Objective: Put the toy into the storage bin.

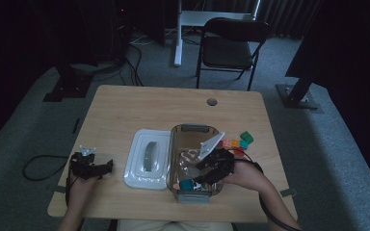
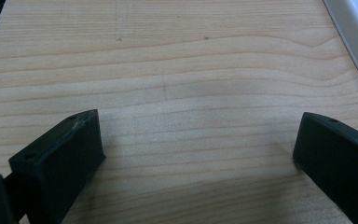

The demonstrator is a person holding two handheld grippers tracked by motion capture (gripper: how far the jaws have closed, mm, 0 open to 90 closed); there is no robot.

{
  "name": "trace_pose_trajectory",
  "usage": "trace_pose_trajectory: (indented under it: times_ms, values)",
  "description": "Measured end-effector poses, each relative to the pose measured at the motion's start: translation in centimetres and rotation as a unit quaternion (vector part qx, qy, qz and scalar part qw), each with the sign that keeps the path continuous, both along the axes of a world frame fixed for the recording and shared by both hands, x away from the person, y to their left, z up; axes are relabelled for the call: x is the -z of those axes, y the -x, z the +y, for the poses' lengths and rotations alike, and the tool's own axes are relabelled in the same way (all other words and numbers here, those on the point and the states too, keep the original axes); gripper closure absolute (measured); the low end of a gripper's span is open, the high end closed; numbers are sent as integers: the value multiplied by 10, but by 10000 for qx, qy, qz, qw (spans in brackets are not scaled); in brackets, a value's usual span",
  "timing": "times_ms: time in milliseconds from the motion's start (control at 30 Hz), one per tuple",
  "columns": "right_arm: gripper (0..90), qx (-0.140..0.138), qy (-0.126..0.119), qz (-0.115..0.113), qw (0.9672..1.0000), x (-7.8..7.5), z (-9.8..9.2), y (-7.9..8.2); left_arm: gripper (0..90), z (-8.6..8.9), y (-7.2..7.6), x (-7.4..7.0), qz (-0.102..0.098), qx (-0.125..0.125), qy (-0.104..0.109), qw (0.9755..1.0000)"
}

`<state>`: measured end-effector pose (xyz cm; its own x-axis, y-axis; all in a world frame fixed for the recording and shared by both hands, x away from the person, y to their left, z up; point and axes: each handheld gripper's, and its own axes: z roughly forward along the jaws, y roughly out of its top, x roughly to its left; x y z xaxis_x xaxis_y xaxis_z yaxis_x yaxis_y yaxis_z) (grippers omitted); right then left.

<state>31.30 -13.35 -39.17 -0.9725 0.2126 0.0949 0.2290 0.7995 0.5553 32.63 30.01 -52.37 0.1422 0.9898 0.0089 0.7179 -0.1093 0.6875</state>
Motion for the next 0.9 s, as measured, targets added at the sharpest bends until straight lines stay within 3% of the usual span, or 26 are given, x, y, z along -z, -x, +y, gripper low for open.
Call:
trace_pose_trajectory:
  times_ms: [233, 400, 633, 733, 900]
  values:
    - [468, 584, -498, -94, 9970, -10, -33, -5, 20, 0, 0, 0, -1, 1, 0, 10000]
    - [468, 1101, -805, -255, 9903, -15, -62, -9, 20, 0, 0, 0, 0, 1, 0, 10000]
    - [468, 1887, -1090, -363, 9753, -12, -105, -23, 20, 0, 0, 0, 0, 1, 1, 10000]
    - [468, 2203, -1271, -374, 9664, -7, -124, -32, 20, 0, 0, 0, -1, 1, 1, 10000]
    - [469, 2769, -1301, -440, 9511, 5, -149, -47, 20, 0, 0, 0, 0, 3, 0, 10000]
